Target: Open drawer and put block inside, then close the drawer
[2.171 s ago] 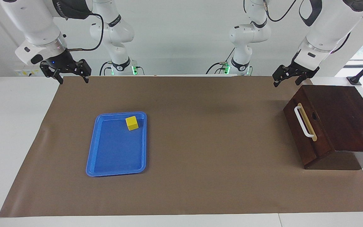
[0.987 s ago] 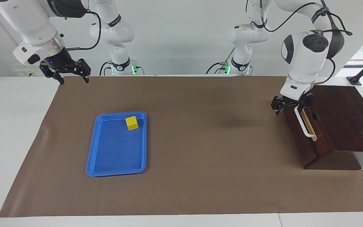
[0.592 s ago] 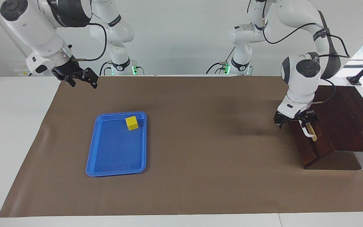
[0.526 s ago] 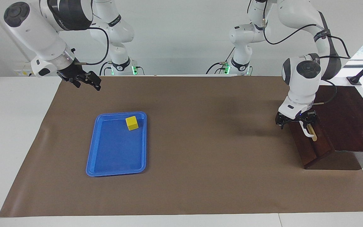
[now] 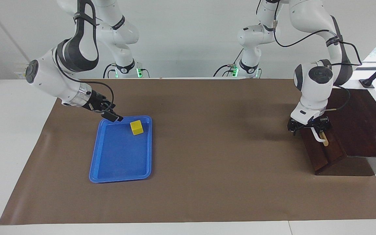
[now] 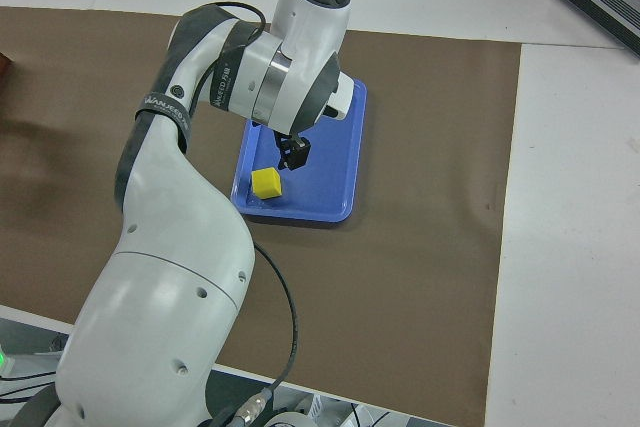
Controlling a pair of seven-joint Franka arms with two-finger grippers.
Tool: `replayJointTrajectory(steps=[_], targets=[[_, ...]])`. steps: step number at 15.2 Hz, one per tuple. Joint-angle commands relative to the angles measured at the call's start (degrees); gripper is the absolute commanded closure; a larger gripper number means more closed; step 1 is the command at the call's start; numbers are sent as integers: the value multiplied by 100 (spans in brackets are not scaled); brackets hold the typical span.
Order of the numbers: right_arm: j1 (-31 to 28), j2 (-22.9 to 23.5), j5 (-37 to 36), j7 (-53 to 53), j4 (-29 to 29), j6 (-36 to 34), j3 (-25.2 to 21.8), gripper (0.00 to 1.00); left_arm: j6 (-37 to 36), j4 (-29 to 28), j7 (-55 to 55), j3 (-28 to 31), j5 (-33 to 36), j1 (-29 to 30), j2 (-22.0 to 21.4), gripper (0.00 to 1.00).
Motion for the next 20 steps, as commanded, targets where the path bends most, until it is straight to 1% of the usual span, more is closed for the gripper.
replayJointTrajectory(steps=[1, 3, 5, 7, 10, 11, 12, 13, 15, 16, 18, 20], targets=[[-150, 444, 468, 213, -113, 141, 44, 0, 192, -33, -856, -22, 70, -460, 118, 0], [-133, 901, 469, 196, 79, 88, 44, 0, 131, -59, -1780, -22, 52, -1014, 126, 0], [-54, 1114, 469, 178, 238, -104, 44, 0, 52, -68, -2248, -30, 35, -1367, 127, 0], [-62, 1394, 469, 169, 492, -254, 44, 0, -10, -60, -2347, -30, -114, -1552, 118, 0], [-62, 1527, 626, 178, 537, -272, 35, 0, -36, -60, -2338, -30, -167, -1553, 118, 0], [-54, 1536, 653, 178, 520, -220, 35, 0, -158, 1, -2347, -30, -167, -1561, 118, 0], [-36, 1554, 671, 178, 494, -202, 44, 0, -455, 176, -2347, -22, -176, -1579, 118, 0], [-10, 1571, 671, 169, 433, -185, 44, 0, -876, 534, -2356, -30, -324, -1605, 118, 0], [61, 1580, 671, 169, 371, -158, 44, 0, -1825, 1351, -2373, -13, -1034, -1693, 127, 0], [61, 1580, 662, 161, 344, -158, 44, 0, -2221, 1660, -2486, -13, -1246, -1702, 109, 0], [78, 1554, 662, 21, 213, -149, 44, 0, -2662, 1978, -3134, -22, -1615, -1772, -22, 0], [78, 1554, 662, -33, 186, -88, 44, 0, -2804, 1945, -4142, -30, -2072, -1798, -408, 0]])
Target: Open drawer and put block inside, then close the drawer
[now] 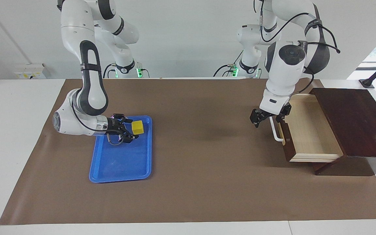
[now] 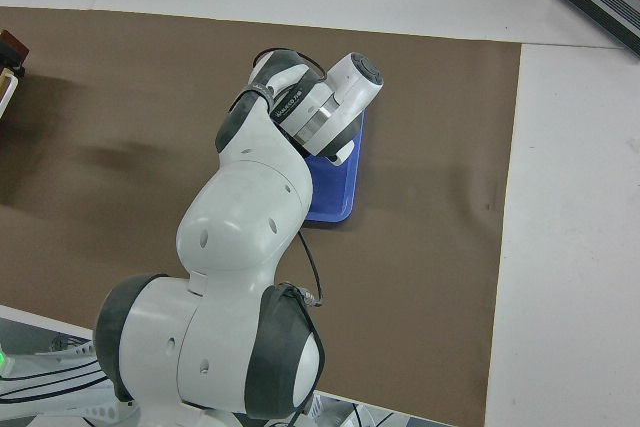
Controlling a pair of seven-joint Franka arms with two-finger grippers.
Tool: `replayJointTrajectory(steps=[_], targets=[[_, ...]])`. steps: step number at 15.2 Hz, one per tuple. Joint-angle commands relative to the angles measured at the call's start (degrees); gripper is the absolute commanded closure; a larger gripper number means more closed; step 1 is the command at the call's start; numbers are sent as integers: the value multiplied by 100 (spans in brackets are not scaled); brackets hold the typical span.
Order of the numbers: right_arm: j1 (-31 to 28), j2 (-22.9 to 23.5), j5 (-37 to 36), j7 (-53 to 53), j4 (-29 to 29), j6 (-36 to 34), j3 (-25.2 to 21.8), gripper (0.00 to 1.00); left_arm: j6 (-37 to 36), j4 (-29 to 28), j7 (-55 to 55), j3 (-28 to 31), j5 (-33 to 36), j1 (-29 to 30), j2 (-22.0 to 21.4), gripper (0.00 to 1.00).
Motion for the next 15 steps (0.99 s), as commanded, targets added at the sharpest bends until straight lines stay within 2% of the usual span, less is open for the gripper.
replayJointTrajectory(steps=[1, 3, 5, 7, 11, 15], targets=[[-19, -19, 122, -136, -112, 66, 14, 0, -336, -11, -1509, 59, -521, -241, -430, 0], [-54, -28, 122, -110, -77, -65, 14, 0, -503, -55, -2984, 68, -532, -617, -528, 0], [-212, -37, 166, 38, 28, -441, -3, 0, -346, -143, -4618, 77, -532, -943, -554, 0], [-423, -37, 280, 197, 55, -618, -3, 0, -56, -239, -5659, 68, -532, -954, -572, 0], [-450, -46, 473, 233, 29, -655, -161, 0, 261, -898, -6041, 68, -532, -936, -827, 0], [-511, -72, 579, 136, -77, -470, -196, 0, 410, -1004, -6532, 59, -532, -997, -730, 0]])
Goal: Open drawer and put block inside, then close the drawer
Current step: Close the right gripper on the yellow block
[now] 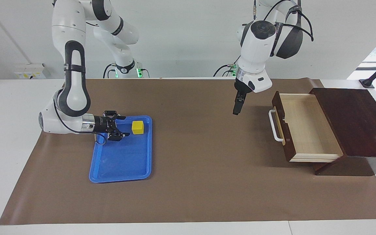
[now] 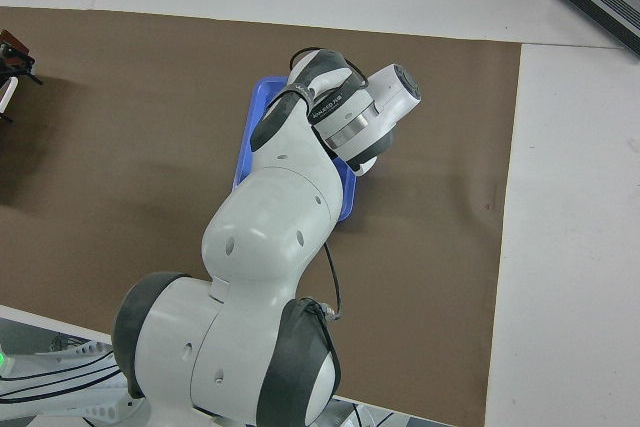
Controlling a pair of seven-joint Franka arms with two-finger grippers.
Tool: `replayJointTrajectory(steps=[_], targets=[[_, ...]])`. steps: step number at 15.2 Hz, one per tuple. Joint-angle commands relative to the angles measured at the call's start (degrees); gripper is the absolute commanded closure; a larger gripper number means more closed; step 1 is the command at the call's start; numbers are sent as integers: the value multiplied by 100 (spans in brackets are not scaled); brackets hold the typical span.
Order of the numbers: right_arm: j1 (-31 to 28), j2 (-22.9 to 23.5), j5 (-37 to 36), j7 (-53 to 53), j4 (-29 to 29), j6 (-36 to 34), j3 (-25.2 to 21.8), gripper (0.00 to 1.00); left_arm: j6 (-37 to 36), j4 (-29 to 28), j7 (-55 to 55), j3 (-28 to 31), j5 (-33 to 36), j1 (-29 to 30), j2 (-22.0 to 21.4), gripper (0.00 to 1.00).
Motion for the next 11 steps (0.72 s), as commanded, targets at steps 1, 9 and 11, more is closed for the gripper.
replayJointTrajectory(steps=[1, 9, 11], targets=[[-79, -137, 248, -42, -206, 114, 30, 0, 309, -270, -460, 40, -63, -52, -133, 0], [149, -620, 721, -148, -926, 755, 47, 0, 494, -279, -821, 49, -63, -44, 43, 0], [289, -648, 758, -227, -1041, 957, 39, 0, 485, -279, -821, 49, -63, -26, 43, 0]])
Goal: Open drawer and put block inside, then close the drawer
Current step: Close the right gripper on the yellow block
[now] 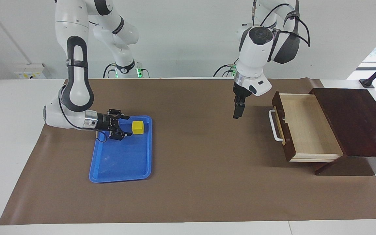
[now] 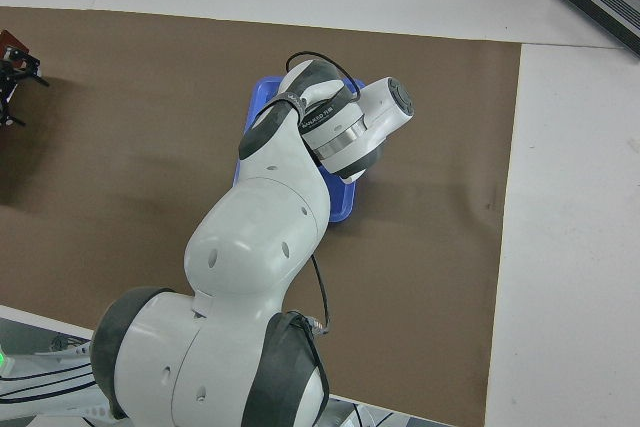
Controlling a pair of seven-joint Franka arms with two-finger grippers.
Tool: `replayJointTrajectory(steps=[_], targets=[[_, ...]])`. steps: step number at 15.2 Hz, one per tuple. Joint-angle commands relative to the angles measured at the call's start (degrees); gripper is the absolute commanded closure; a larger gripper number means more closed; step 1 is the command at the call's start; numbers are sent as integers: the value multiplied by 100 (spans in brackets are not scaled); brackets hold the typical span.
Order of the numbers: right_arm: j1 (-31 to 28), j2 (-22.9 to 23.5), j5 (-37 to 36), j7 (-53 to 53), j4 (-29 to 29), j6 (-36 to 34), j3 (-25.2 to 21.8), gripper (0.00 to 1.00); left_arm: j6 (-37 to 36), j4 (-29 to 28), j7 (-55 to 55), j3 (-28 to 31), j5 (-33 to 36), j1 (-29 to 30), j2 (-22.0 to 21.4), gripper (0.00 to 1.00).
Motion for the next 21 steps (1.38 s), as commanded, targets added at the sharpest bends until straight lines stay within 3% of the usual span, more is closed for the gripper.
replayJointTrajectory(steps=[1, 16, 17, 18, 20, 21], targets=[[137, -227, 240, -190, -419, 406, 11, 0, 133, -100, -95, 45, -63, 0, -27, 0], [296, -271, 346, -435, -701, 846, 3, 0, 204, -109, -122, 45, -63, 61, 25, 0], [296, -271, 346, -427, -701, 846, 3, 5, 204, -109, -122, 45, -63, 61, 25, 0], [296, -271, 346, -418, -701, 855, 3, 17, 204, -109, -122, 45, -63, 61, 34, 0], [296, -271, 346, -392, -701, 846, 3, 49, 204, -109, -183, 45, -63, 70, 25, 0], [296, -271, 346, -392, -692, 846, 3, 70, 204, -109, -262, 53, -63, 70, 25, 0]])
